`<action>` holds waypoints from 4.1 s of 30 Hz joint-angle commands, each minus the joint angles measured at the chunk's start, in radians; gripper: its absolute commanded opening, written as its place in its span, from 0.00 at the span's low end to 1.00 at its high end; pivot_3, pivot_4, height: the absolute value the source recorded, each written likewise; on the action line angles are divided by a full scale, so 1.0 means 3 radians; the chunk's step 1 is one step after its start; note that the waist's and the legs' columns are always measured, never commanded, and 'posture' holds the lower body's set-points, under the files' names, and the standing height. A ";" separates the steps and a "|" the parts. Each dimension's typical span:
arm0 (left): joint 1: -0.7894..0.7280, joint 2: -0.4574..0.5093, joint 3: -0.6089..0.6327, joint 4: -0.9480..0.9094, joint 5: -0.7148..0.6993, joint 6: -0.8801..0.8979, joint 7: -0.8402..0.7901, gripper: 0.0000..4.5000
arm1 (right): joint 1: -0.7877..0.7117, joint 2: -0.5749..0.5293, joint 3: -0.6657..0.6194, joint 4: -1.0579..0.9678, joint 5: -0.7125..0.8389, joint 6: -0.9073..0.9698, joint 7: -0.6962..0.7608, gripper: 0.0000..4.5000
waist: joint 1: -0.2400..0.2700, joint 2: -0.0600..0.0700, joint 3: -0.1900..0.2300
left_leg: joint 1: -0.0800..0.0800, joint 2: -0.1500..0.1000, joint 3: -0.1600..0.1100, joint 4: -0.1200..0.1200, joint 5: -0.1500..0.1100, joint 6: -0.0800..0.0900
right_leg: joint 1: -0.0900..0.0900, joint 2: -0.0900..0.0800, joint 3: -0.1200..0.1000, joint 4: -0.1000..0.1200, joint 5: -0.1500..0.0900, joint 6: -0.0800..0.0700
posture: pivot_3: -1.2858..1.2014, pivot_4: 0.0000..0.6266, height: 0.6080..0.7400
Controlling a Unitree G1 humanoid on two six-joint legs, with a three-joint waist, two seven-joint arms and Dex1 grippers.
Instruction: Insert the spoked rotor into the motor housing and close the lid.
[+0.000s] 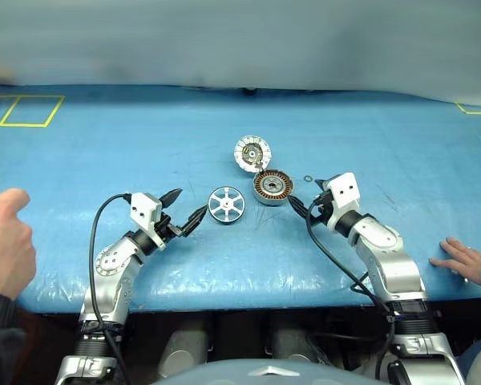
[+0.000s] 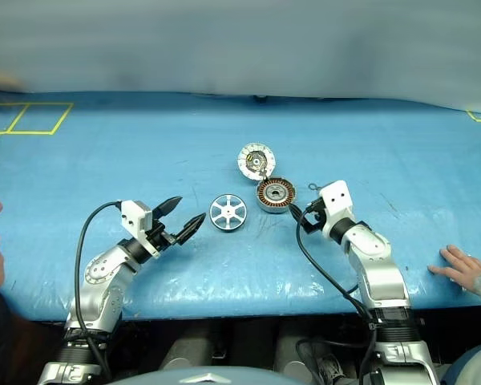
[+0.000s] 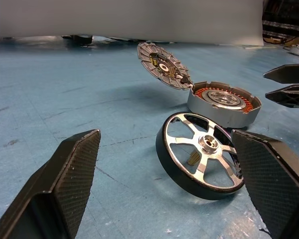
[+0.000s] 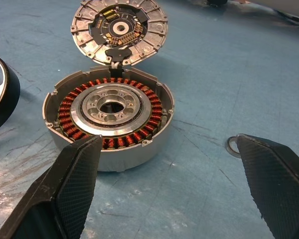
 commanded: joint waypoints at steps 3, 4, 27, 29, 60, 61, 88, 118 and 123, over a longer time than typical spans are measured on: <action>-0.0013 0.0013 0.0019 -0.0086 0.0008 -0.0037 -0.0001 1.00 | -0.0075 0.0015 -0.0027 0.0004 0.0008 -0.0115 -0.0014 0.99 | 0.0000 0.0000 0.0000 | 0.0000 0.0000 0.0000 0.0000 0.0000 0.0000 | 0.0000 0.0000 0.0000 0.0000 0.0000 0.0000 | 0.52 0.24 1.00; -0.0013 0.0013 0.0019 -0.0087 0.0008 -0.0036 0.0000 1.00 | -0.0079 0.0017 -0.0031 0.0016 0.0006 -0.0124 -0.0018 0.99 | 0.0000 0.0000 0.0000 | 0.0000 0.0000 0.0000 0.0000 0.0000 0.0000 | 0.0000 0.0000 0.0000 0.0000 0.0000 0.0000 | 0.52 0.24 1.00; -0.0001 0.0017 -0.0003 -0.0098 0.0018 -0.0026 0.0011 1.00 | -0.0104 0.0048 -0.0035 0.0179 -0.0003 -0.0302 -0.0074 0.99 | -0.0001 0.0000 0.0000 | 0.0000 0.0000 0.0000 0.0000 0.0001 0.0002 | 0.0000 0.0001 0.0000 0.0000 0.0001 -0.0001 | 0.52 0.24 1.00; 0.0002 0.0019 -0.0002 -0.0097 0.0019 -0.0024 0.0011 1.00 | -0.0100 0.0055 -0.0028 0.0177 -0.0001 -0.0302 -0.0073 0.99 | -0.0002 0.0000 0.0000 | 0.0000 0.0000 0.0000 0.0000 0.0001 0.0002 | 0.0000 0.0001 0.0000 0.0000 0.0001 -0.0001 | 0.52 0.24 1.00; -0.0002 -0.0227 -0.0257 -0.0220 0.0151 -0.0045 0.0119 1.00 | -0.0724 -0.0540 0.1021 -0.0010 -0.0765 -0.0333 0.0820 0.99 | -0.0011 0.0000 0.0000 | 0.0001 -0.0001 0.0001 0.0002 0.0001 0.0002 | 0.0000 0.0002 -0.0001 0.0001 0.0000 0.0001 | 0.52 0.24 1.00; -0.0002 -0.0222 -0.0262 -0.0217 0.0149 -0.0041 0.0114 1.00 | -0.0834 -0.0593 0.1118 0.0039 -0.0821 -0.0338 0.0946 0.99 | -0.0011 0.0000 0.0000 | 0.0001 -0.0001 0.0001 0.0002 0.0002 0.0002 | -0.0001 0.0003 -0.0001 0.0001 0.0000 0.0001 | 0.52 0.24 1.00; 0.0164 -0.0162 -0.0288 -0.0329 0.0156 0.0002 0.0155 1.00 | -0.1753 -0.0739 0.1600 0.0625 -0.1519 -0.0548 0.1602 0.99 | 0.0001 -0.0002 0.0002 | -0.0006 -0.0003 -0.0002 0.0003 -0.0001 -0.0001 | -0.0004 0.0005 -0.0005 0.0000 0.0002 -0.0002 | 0.52 0.24 1.00; 0.0235 -0.0168 -0.0286 -0.0331 0.0182 -0.0007 0.0197 1.00 | -0.1734 -0.0656 0.1809 0.1200 -0.1852 -0.0667 0.1775 0.99 | -0.0008 -0.0002 0.0001 | 0.0003 -0.0002 -0.0002 0.0004 -0.0003 -0.0006 | 0.0005 0.0005 -0.0005 0.0001 0.0002 -0.0001 | 0.52 0.24 1.00; 0.0232 -0.0174 -0.0275 -0.0327 0.0194 -0.0016 0.0201 1.00 | -0.1829 -0.0578 0.1859 0.1462 -0.1871 -0.0756 0.1844 0.80 | -0.0016 -0.0007 -0.0004 | 0.0008 0.0000 -0.0002 0.0005 -0.0003 -0.0008 | 0.0009 0.0006 -0.0004 0.0002 0.0002 -0.0001 | 0.52 0.24 1.00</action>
